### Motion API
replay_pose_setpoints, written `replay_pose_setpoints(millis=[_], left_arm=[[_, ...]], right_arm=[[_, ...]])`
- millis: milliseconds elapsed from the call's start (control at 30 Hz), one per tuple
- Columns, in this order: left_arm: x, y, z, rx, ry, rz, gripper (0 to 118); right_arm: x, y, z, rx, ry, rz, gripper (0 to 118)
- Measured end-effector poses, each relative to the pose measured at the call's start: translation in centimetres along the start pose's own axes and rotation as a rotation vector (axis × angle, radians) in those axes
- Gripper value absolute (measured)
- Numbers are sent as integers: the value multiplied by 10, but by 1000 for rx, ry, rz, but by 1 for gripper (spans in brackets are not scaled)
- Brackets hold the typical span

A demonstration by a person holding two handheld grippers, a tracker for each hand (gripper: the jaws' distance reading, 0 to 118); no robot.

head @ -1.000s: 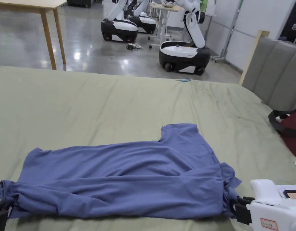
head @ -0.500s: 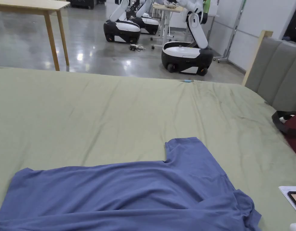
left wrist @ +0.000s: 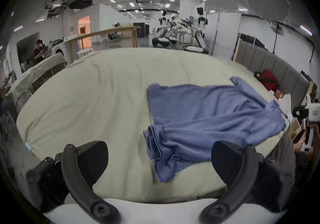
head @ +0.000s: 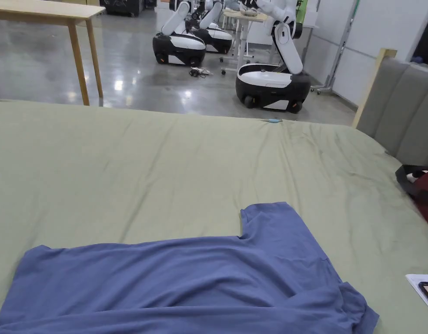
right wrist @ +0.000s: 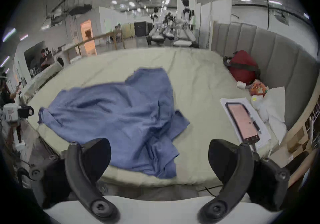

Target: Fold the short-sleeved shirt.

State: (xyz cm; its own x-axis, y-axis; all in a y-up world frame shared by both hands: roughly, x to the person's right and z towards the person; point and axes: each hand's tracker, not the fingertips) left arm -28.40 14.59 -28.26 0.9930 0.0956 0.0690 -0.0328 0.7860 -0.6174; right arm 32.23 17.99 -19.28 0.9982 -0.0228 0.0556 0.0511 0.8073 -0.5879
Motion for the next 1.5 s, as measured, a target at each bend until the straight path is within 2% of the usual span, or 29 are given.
replay_pose_setpoints(millis=[33,67,100,133,167,200,233,267,300,400,533,633,700,733,767,800,833,867,900,1033,1167,1333,1400,1500], left_arm=[[1,1,6,5,-6,-1,117],[4,1,12,15,-3,1,111],[6,-1,17,37,-2,-1,97],[8,-1,26,87,-20,-14,69],[11,-3,33,125,-24,-22,17],[14,-4,36,140,-27,-26,0],[19,-5,36,144,-22,-31,0],[19,-4,39,136,11,-39,0],[20,-4,41,155,-1,-36,0],[20,1,42,166,-51,-26,0],[19,28,31,176,-25,-72,0],[13,63,-1,141,-16,-74,0],[7,84,-29,179,-7,-98,0],[4,95,-48,161,1,-110,14],[1,105,-66,114,17,-120,54],[-2,112,-87,50,11,-112,100],[-7,118,-110,-21,-3,-97,118],[-10,120,-131,-108,19,-104,116],[-7,116,-144,-108,4,-110,116],[-11,124,-204,-193,91,-119,116],[-10,114,-223,-200,97,-216,116],[-6,113,-228,-208,38,-220,116],[-3,112,-231,-223,30,-249,107],[3,108,-229,-234,-25,-272,80]], right_arm=[[-4,1,12,46,19,0,114],[-11,6,21,81,36,11,112],[-17,6,30,114,44,22,106],[-24,5,39,149,63,41,94],[-30,5,45,164,74,60,54],[-35,5,46,161,71,69,27],[-41,5,47,158,52,79,14],[-46,5,45,150,27,92,14],[-50,3,42,156,-13,102,0],[-53,2,38,113,90,30,0],[-52,4,38,119,77,54,0],[-55,8,40,119,93,66,0],[-56,9,41,117,98,73,0],[-55,8,40,116,96,77,0],[-55,8,40,115,94,82,0],[-54,8,41,112,94,84,0],[-54,7,41,112,93,86,0],[-56,8,41,111,89,89,0],[-57,8,41,110,91,86,0],[-54,7,39,100,82,84,0],[-52,5,38,80,69,82,0],[-51,2,34,61,58,75,0],[-52,1,33,53,60,73,0],[-52,-1,31,39,63,72,0]])
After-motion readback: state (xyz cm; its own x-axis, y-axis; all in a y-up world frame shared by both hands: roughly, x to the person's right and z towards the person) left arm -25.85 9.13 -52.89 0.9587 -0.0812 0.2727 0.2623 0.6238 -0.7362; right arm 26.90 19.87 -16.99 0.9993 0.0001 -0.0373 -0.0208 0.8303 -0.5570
